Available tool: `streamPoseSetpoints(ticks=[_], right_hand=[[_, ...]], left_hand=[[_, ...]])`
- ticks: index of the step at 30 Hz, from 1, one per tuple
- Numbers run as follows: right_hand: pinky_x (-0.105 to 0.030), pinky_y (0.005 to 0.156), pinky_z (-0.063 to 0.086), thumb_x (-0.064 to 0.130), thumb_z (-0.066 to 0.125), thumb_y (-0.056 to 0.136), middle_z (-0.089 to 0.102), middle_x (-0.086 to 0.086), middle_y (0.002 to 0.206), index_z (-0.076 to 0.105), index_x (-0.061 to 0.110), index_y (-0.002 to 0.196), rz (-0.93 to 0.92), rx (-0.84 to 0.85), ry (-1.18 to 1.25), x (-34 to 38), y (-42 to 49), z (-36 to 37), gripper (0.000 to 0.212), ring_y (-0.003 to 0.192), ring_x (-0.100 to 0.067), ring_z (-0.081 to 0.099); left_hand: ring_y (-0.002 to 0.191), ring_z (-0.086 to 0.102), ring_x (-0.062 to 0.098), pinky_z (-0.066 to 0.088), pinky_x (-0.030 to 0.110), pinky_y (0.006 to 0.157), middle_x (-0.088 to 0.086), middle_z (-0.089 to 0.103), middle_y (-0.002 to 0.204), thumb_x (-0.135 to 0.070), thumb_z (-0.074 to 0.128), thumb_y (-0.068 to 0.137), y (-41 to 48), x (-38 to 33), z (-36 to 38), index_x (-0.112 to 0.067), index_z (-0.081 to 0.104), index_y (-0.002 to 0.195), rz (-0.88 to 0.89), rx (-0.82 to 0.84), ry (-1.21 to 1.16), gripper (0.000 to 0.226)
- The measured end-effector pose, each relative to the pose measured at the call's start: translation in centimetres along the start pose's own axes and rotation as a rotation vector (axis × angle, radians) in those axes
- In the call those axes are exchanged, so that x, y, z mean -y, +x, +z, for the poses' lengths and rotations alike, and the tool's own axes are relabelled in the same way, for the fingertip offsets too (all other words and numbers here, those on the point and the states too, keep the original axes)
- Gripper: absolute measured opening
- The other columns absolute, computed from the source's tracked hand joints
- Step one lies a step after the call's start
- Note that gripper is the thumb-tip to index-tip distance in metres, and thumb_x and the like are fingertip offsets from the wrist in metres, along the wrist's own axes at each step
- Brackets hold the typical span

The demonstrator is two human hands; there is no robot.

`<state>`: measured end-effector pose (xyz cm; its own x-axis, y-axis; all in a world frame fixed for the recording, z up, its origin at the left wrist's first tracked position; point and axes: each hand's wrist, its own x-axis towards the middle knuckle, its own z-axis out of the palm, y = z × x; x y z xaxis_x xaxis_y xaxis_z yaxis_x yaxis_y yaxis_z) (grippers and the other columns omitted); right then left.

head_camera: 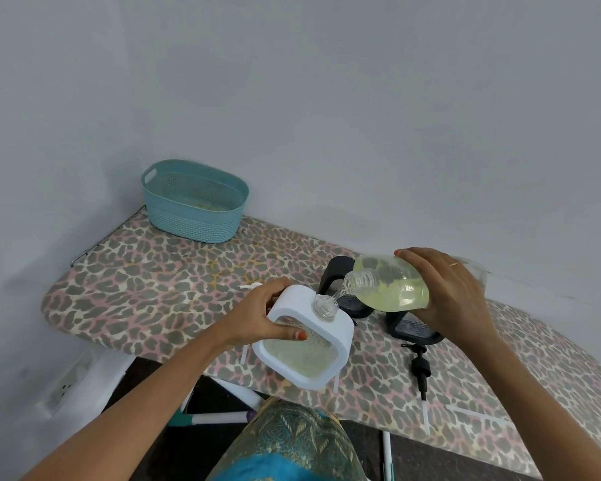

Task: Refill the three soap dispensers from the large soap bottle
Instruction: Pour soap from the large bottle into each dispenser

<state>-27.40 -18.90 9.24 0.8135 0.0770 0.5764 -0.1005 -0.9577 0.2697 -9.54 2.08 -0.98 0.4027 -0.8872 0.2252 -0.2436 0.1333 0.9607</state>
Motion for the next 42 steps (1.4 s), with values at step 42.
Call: streamPoseSetpoints(ticks=[42], right_hand=[[-0.038, 0.073, 0.052, 0.015, 0.089, 0.050, 0.067, -0.015, 0.103, 0.047, 0.010, 0.115, -0.008, -0.008, -0.003, -0.11, 0.17, -0.59, 0.077, 0.088, -0.033, 0.066]], left_hand=[[0.089, 0.063, 0.020, 0.055, 0.037, 0.078, 0.001, 0.060, 0.095, -0.062, 0.079, 0.048, -0.22, 0.12, 0.20, -0.017, 0.056, 0.107, -0.006, 0.000, -0.004, 0.078]])
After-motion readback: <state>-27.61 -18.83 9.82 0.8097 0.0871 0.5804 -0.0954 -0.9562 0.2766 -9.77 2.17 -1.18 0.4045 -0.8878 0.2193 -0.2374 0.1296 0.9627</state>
